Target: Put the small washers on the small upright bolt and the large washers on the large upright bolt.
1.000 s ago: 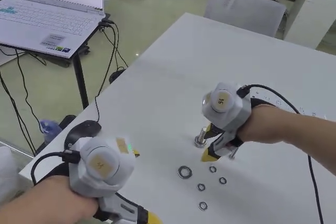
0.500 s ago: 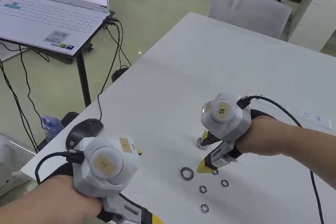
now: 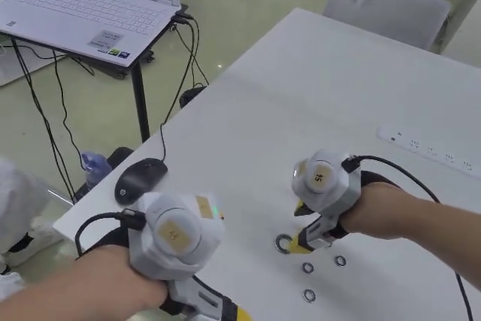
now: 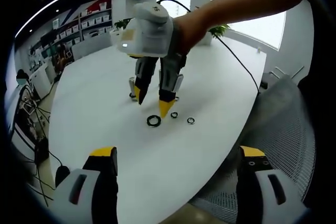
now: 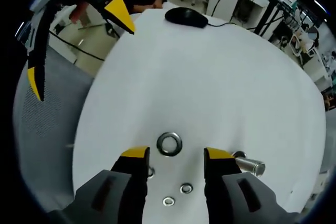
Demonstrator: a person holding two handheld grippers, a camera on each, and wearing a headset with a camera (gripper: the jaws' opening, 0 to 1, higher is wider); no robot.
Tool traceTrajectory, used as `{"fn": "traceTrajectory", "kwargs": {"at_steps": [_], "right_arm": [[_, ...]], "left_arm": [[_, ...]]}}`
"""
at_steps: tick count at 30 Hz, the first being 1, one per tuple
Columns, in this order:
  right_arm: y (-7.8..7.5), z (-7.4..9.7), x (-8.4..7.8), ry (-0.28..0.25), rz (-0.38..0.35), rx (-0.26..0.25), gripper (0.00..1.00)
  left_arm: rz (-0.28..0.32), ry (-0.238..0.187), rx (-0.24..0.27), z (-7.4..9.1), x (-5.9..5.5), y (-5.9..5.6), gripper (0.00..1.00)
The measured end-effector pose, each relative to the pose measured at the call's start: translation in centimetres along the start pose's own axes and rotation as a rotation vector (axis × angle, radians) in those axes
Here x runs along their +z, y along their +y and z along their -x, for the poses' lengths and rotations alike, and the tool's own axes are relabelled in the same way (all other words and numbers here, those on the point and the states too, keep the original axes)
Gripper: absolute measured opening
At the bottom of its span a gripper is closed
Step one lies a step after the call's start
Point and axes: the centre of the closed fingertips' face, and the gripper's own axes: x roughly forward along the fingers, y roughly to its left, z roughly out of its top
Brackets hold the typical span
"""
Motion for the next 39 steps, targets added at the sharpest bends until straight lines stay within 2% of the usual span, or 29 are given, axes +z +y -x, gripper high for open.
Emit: {"fn": "traceTrajectory", "kwargs": {"at_steps": [4,8,14,20,22,27,34,39], "right_arm": [[0.4,-1.0,-0.4,0.016,0.013,0.011,0.42],[0.4,-1.5,-0.3,0.017,0.036,0.010,0.40],[0.4,-2.0,-0.3,0.022,0.031,0.016,0.40],[0.3,-2.2,-0.1,0.022,0.033,0.015,0.40],[0.5,-2.2,-0.2,0.026,0.023,0.030,0.38],[0.6,-2.2,-0.1,0.033,0.043,0.031,0.37],[1.1,-2.3,-0.3,0.071,0.065,0.032,0.27],[1.0,-2.2,-0.3,0.068,0.069,0.038,0.25]], "left_arm": [[-0.001,0.005,-0.002,-0.1,-0.2,-0.3,0.94],[0.004,0.003,0.001,0.0,-0.2,-0.3,0.94],[0.002,0.009,0.005,0.1,-0.4,-0.1,0.92],[0.005,0.009,0.012,0.2,-0.5,0.1,0.92],[0.003,0.010,0.014,0.2,-0.5,0.3,0.92],[0.002,0.013,0.017,0.2,-0.5,0.4,0.91],[0.003,0.011,0.014,0.4,-0.5,0.5,0.89],[0.001,0.011,0.011,0.4,-0.5,0.4,0.88]]}}
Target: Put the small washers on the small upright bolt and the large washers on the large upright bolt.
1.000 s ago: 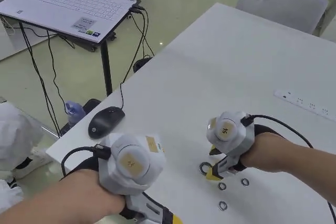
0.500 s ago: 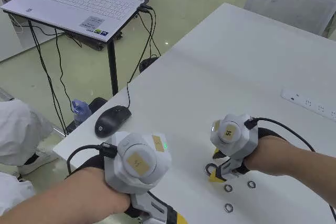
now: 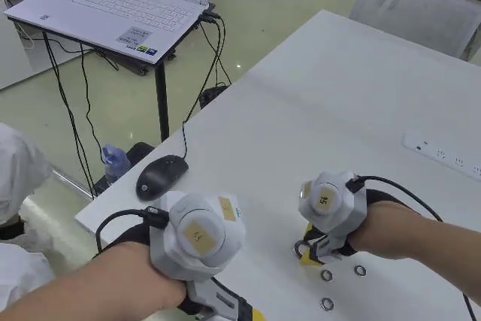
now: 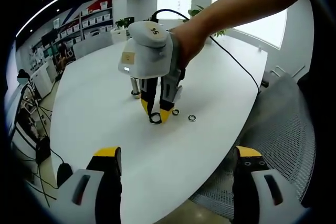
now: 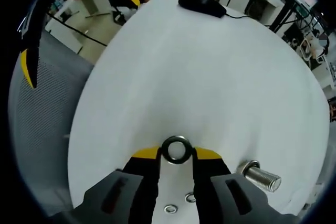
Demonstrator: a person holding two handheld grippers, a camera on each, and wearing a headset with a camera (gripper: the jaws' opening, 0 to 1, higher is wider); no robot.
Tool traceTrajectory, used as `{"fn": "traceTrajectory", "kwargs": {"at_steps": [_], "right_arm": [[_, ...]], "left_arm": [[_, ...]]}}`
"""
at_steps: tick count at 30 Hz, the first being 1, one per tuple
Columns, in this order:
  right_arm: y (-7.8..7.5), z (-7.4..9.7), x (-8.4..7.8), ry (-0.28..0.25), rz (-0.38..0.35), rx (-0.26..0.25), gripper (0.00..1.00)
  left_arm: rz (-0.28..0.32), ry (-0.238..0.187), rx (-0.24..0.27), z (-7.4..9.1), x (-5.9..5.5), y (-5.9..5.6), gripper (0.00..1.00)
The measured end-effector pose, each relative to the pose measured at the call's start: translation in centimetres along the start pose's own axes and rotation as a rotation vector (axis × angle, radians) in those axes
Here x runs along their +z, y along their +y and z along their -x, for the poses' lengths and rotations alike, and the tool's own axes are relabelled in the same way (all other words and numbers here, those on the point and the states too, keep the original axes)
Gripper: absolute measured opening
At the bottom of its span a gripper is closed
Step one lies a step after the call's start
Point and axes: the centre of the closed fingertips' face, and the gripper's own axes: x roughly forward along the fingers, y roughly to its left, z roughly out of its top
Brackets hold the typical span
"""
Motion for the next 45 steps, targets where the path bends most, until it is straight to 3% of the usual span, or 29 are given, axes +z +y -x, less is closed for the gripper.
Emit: {"fn": "traceTrajectory", "kwargs": {"at_steps": [9,25,36,45], "right_arm": [[0.2,-0.1,0.1,0.051,0.006,-0.015,0.23],[0.0,0.2,-0.4,0.034,-0.021,0.002,0.21],[-0.4,2.2,-1.3,0.037,-0.052,0.004,0.22],[-0.8,5.0,-2.8,0.065,-0.083,-0.013,0.22]], "left_arm": [[0.005,0.009,-0.007,0.0,-0.4,-0.6,0.85],[-0.008,0.026,-0.003,0.4,-0.3,-0.5,0.82],[-0.010,0.031,-0.001,0.4,-0.3,-0.4,0.82],[-0.017,0.024,-0.001,0.4,0.1,-0.2,0.82]]}}
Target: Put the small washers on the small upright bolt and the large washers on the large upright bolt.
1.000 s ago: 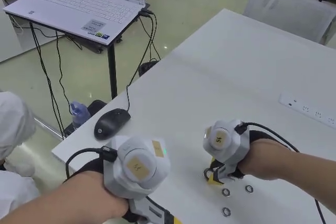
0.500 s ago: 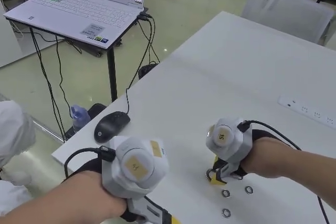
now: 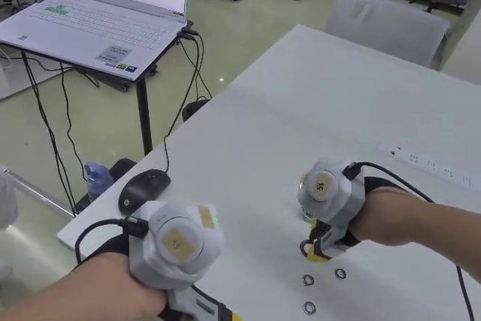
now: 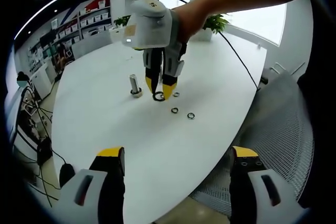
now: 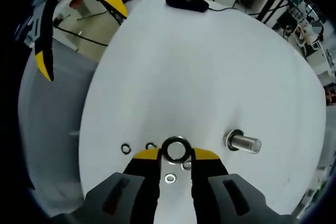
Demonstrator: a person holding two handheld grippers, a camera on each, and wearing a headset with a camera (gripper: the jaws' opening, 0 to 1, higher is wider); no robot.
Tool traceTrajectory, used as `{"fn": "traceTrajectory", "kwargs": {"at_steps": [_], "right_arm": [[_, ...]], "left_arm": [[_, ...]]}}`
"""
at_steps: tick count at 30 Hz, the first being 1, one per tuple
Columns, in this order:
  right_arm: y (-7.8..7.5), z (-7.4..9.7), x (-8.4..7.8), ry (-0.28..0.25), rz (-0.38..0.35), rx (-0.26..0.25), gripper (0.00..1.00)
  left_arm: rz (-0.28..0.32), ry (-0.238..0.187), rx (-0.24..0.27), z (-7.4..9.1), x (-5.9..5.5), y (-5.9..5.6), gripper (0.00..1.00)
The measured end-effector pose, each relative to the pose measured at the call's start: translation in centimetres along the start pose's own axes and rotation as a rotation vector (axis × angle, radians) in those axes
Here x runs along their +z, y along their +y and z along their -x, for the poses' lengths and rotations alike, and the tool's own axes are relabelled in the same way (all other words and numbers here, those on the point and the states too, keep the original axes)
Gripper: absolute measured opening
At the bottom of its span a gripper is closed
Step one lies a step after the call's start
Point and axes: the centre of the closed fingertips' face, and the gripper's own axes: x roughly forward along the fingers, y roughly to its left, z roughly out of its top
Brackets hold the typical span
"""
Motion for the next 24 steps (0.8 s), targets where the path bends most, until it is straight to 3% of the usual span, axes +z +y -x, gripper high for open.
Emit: {"fn": "traceTrajectory", "kwargs": {"at_steps": [9,19,24], "right_arm": [[-1.0,3.3,-1.0,0.005,-0.025,-0.036,0.22],[-3.2,6.4,-1.7,-0.010,-0.057,-0.072,0.22],[-4.4,6.9,-2.0,-0.003,-0.068,-0.086,0.22]], "left_arm": [[0.009,-0.028,-0.002,-0.1,0.7,0.0,0.84],[0.005,-0.019,0.000,-0.3,0.4,0.4,0.84],[0.003,-0.017,0.005,-0.4,0.3,0.5,0.85]]}}
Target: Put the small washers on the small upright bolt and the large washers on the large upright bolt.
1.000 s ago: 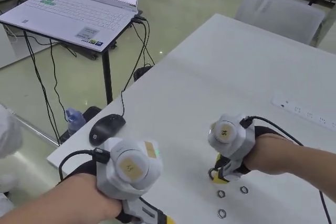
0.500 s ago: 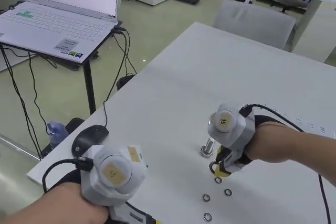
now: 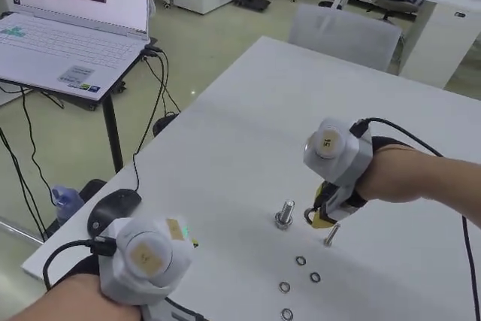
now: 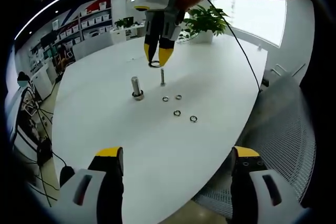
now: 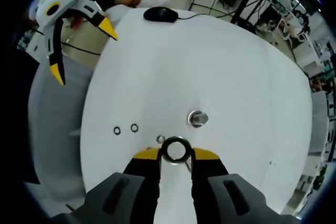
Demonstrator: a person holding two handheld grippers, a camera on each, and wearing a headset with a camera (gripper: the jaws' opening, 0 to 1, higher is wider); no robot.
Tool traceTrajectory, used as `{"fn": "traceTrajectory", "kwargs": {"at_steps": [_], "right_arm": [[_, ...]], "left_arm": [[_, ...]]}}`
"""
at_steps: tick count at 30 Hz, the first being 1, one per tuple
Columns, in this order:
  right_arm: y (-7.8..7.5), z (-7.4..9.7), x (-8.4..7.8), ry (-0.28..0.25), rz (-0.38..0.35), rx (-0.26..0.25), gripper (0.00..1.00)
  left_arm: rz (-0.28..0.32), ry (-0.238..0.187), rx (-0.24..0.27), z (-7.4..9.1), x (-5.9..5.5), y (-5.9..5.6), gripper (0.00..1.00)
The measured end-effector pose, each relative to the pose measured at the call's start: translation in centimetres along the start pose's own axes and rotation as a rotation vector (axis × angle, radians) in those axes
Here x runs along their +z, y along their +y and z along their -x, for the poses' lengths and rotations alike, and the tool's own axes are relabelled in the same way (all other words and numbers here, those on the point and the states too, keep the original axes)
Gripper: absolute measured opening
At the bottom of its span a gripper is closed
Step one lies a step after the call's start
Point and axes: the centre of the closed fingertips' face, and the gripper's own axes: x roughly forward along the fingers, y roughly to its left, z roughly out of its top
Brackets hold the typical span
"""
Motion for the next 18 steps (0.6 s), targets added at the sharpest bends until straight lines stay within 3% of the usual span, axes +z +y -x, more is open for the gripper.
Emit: {"fn": "traceTrajectory", "kwargs": {"at_steps": [18], "right_arm": [[-2.5,-1.6,1.1,-0.025,-0.042,-0.009,0.22]], "left_arm": [[0.029,0.002,0.009,-0.4,0.0,0.5,0.90]]}}
